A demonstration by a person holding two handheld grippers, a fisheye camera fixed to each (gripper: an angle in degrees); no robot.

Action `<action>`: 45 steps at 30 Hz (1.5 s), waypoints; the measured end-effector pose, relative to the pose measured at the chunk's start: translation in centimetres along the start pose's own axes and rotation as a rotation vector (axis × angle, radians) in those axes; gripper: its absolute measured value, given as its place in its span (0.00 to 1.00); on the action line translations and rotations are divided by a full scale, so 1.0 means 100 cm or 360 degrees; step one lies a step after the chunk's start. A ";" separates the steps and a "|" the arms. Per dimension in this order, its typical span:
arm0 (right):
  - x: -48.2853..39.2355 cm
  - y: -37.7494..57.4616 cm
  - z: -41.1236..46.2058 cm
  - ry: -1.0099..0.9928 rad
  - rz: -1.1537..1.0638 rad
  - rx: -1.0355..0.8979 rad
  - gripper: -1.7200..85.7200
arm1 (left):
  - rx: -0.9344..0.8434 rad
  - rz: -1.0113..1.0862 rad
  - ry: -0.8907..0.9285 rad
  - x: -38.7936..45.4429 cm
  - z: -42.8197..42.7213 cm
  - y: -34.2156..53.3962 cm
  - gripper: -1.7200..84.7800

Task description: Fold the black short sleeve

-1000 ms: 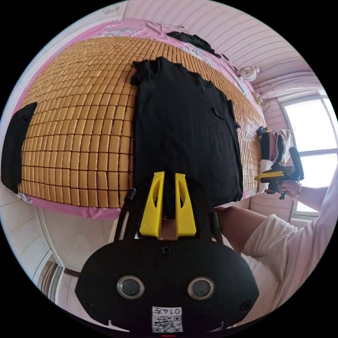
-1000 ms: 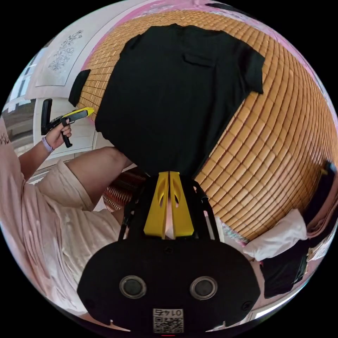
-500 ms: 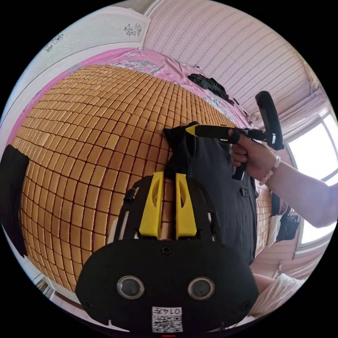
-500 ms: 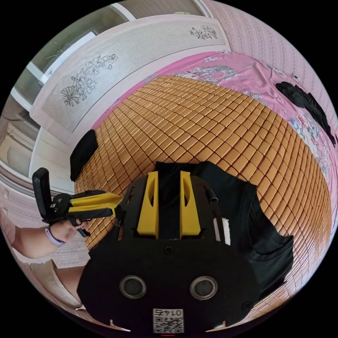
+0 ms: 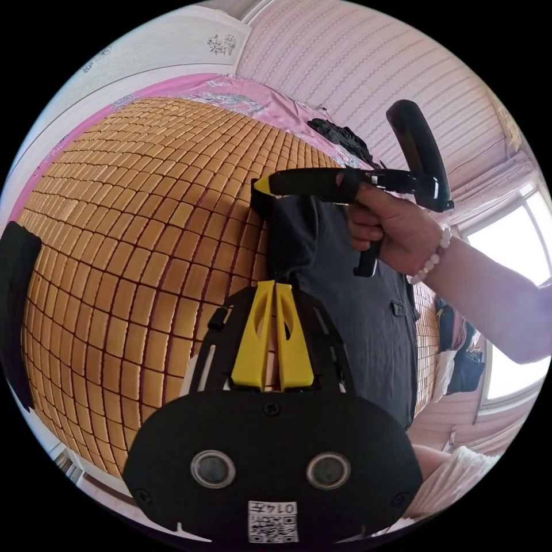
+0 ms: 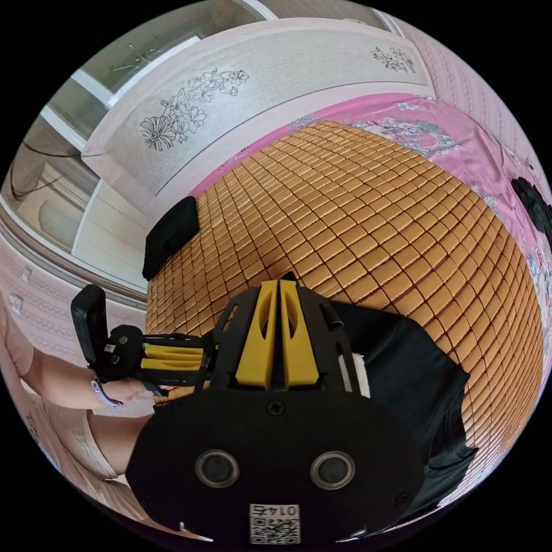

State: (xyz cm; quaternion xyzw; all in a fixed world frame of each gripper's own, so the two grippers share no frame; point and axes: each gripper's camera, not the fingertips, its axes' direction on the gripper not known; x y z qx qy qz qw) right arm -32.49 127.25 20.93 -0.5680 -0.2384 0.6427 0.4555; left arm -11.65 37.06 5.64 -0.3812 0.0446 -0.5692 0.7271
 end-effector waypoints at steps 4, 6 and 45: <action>0.012 0.006 -0.015 0.0066 0.0118 0.0046 0.07 | -0.0032 -0.0041 -0.0004 0.003 0.014 0.008 0.01; 0.018 0.027 -0.048 0.0063 0.0197 0.0236 0.08 | -0.0044 -0.0025 -0.0010 0.008 0.014 0.010 0.01; 0.116 0.401 -0.283 0.0344 0.1653 0.0804 0.05 | -0.0587 0.1355 0.0024 0.473 0.337 -0.088 0.03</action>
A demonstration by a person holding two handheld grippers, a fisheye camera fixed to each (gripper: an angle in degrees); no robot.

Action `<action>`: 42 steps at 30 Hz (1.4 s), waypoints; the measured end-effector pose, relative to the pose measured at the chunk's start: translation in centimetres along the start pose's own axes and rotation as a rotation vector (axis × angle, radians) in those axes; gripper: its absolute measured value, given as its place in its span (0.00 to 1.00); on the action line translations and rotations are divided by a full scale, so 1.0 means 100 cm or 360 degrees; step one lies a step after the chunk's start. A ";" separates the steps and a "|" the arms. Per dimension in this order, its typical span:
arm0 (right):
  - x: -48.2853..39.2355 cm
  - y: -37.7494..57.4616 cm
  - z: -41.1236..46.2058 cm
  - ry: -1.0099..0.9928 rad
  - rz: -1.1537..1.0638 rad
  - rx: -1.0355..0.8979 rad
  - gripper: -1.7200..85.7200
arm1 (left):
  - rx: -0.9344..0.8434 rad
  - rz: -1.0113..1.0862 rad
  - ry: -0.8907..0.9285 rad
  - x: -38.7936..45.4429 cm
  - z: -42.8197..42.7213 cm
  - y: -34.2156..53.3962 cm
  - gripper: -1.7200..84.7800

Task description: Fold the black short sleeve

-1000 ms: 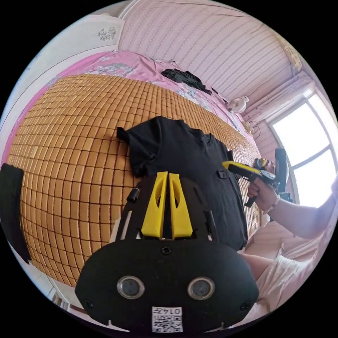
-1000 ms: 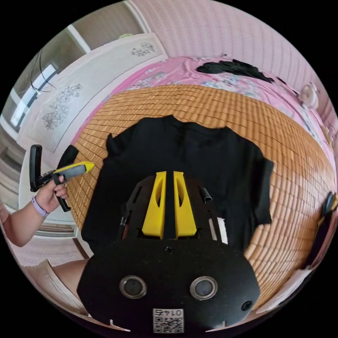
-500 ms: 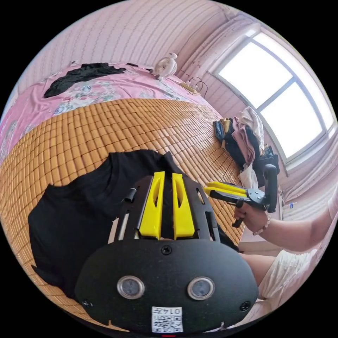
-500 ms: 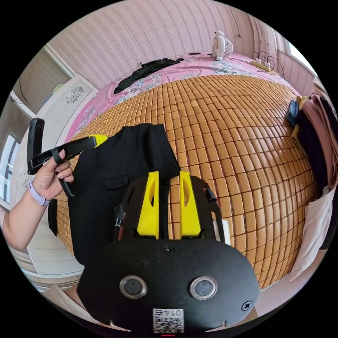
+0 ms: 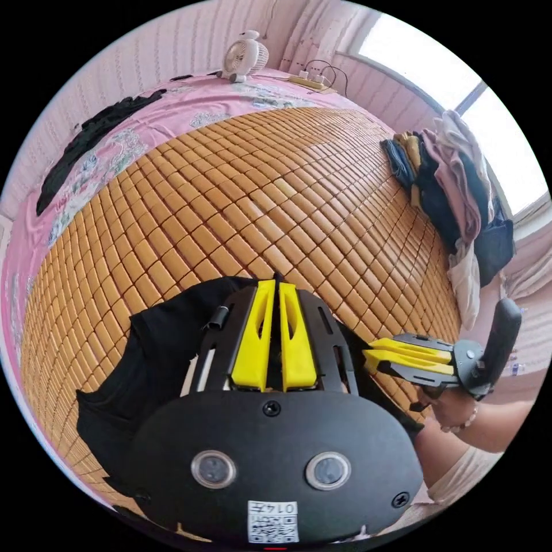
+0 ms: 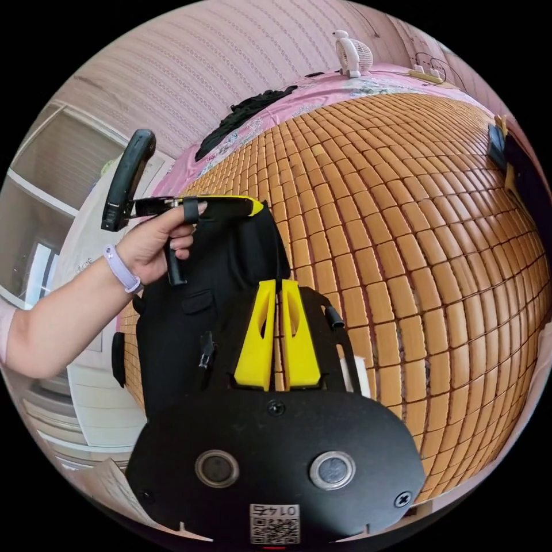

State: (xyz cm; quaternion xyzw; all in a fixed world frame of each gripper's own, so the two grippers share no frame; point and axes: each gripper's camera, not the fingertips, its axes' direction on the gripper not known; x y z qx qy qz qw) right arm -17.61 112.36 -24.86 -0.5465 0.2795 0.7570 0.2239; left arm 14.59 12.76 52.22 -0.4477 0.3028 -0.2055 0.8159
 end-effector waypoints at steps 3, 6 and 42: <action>-0.011 0.013 -0.029 -0.0071 -0.0178 0.0094 0.05 | 0.0253 -0.0218 0.0317 -0.034 -0.035 0.027 0.02; -0.036 0.031 -0.049 -0.0182 -0.0441 0.0070 0.06 | 0.0508 -0.0252 0.0409 -0.049 -0.077 0.079 0.03; -0.432 0.159 0.214 -0.0307 -0.1750 -0.0505 0.13 | 0.0853 -0.1672 -0.0065 -0.223 -0.198 0.524 0.08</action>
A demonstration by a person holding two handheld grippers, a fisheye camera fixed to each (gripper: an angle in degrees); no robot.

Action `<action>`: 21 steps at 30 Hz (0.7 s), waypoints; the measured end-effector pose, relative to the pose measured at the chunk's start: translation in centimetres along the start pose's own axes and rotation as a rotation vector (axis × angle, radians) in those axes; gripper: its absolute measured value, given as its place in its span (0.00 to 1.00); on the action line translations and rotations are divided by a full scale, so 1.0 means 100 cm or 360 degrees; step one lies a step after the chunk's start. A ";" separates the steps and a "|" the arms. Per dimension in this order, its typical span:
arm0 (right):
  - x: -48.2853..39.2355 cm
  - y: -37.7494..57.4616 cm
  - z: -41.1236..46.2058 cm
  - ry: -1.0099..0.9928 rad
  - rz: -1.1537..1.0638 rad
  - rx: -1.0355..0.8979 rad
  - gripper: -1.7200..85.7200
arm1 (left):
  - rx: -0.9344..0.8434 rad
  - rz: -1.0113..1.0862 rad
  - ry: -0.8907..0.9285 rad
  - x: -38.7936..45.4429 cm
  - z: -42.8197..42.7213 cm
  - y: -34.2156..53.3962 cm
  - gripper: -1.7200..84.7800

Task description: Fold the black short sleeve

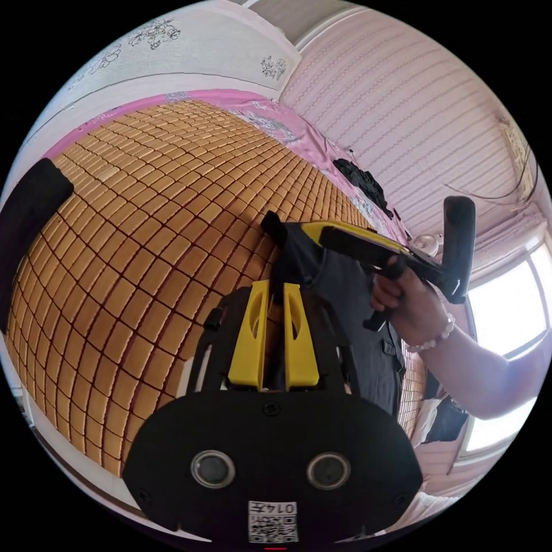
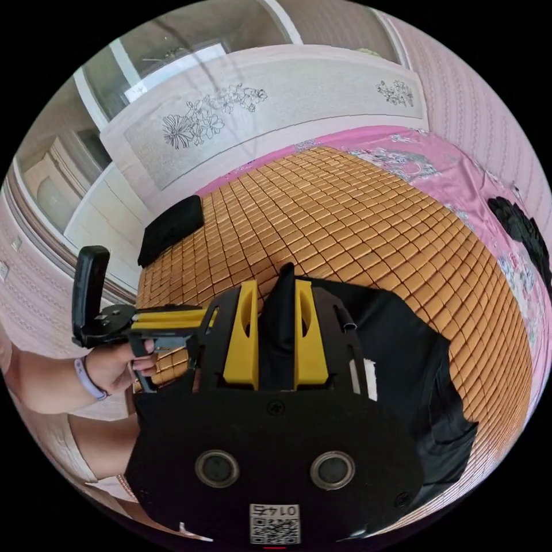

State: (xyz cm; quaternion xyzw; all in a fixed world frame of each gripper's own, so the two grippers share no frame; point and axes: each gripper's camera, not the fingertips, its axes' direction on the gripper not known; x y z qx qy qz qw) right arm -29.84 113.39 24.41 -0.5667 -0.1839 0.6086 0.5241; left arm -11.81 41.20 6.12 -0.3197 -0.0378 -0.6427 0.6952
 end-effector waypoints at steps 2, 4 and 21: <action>-0.007 -0.014 0.025 0.0043 0.0019 -0.0038 0.13 | -0.0017 -0.0028 0.0028 -0.008 0.006 -0.002 0.11; -0.005 -0.024 0.052 0.0034 0.0130 -0.0106 0.12 | -0.0080 0.0035 0.0026 -0.008 0.012 -0.007 0.11; 0.077 0.092 -0.087 0.0215 0.0992 0.0078 0.05 | -0.0109 0.0620 0.0494 0.042 -0.043 -0.007 0.09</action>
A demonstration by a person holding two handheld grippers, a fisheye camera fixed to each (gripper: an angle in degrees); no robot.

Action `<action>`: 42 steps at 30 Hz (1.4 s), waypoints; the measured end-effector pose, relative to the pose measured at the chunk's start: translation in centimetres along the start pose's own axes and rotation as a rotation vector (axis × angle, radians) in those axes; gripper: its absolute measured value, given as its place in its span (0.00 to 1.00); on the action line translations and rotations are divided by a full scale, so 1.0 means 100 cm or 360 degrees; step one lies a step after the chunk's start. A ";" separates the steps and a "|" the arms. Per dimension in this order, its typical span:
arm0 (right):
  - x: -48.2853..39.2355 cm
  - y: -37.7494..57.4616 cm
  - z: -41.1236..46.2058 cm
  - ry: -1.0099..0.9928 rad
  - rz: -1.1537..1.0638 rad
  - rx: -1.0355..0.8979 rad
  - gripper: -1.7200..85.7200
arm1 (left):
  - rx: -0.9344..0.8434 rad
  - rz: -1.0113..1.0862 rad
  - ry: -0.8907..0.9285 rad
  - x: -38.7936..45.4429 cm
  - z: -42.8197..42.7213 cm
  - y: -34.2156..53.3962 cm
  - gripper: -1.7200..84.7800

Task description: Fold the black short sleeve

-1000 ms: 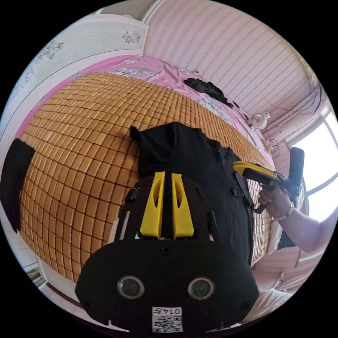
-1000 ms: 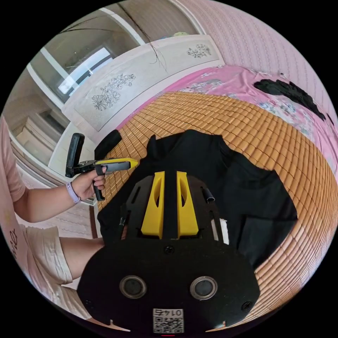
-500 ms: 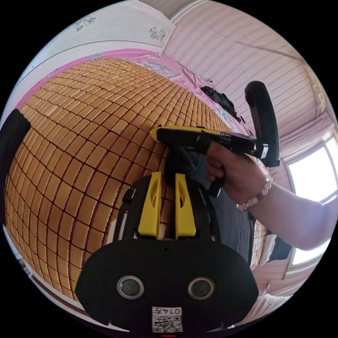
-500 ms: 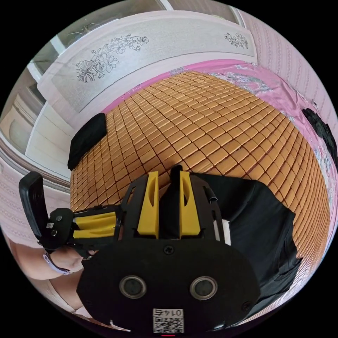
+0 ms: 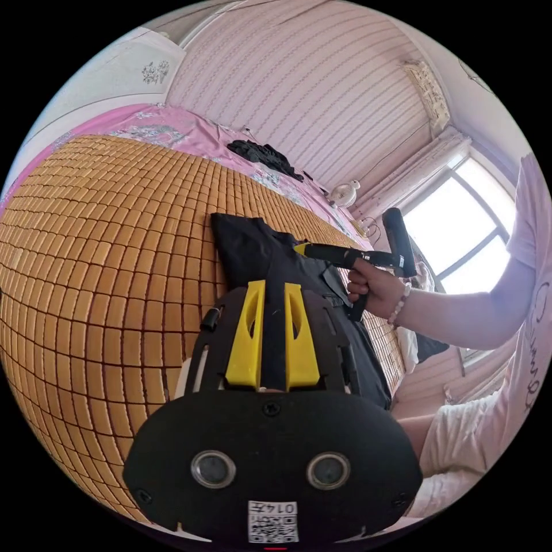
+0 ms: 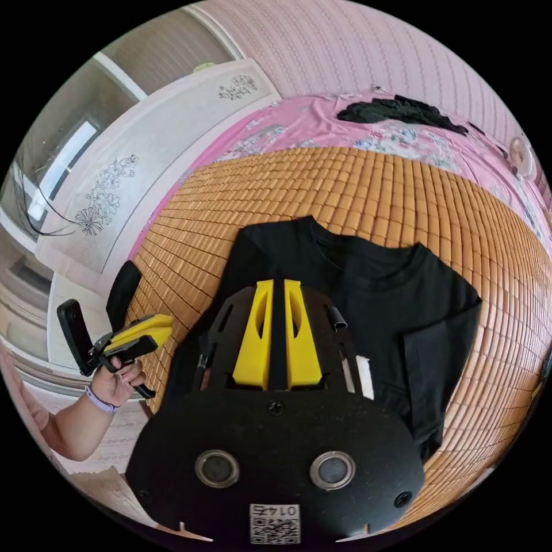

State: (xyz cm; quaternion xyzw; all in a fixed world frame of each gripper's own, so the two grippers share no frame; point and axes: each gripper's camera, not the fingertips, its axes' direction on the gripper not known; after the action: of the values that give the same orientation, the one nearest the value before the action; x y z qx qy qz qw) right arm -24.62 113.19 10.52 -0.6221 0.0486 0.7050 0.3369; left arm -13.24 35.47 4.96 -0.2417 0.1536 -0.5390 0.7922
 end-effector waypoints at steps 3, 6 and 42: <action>0.017 0.006 -0.010 -0.0044 -0.0030 -0.0062 0.06 | -0.0085 0.0020 -0.0046 0.004 0.003 -0.001 0.09; 0.027 0.012 -0.030 0.0105 -0.0067 -0.0044 0.08 | -0.0086 -0.0020 -0.0146 -0.005 0.000 -0.015 0.08; 0.144 0.029 -0.324 -0.0036 0.0063 0.0367 0.02 | -0.0273 0.0484 -0.0142 0.059 0.006 -0.203 0.02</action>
State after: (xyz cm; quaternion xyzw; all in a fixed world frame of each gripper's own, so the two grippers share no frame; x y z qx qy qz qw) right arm 1.18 101.13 -10.80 -0.5702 0.1379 0.7083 0.3926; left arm -26.59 24.01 16.65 -0.3060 0.1984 -0.3868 0.8470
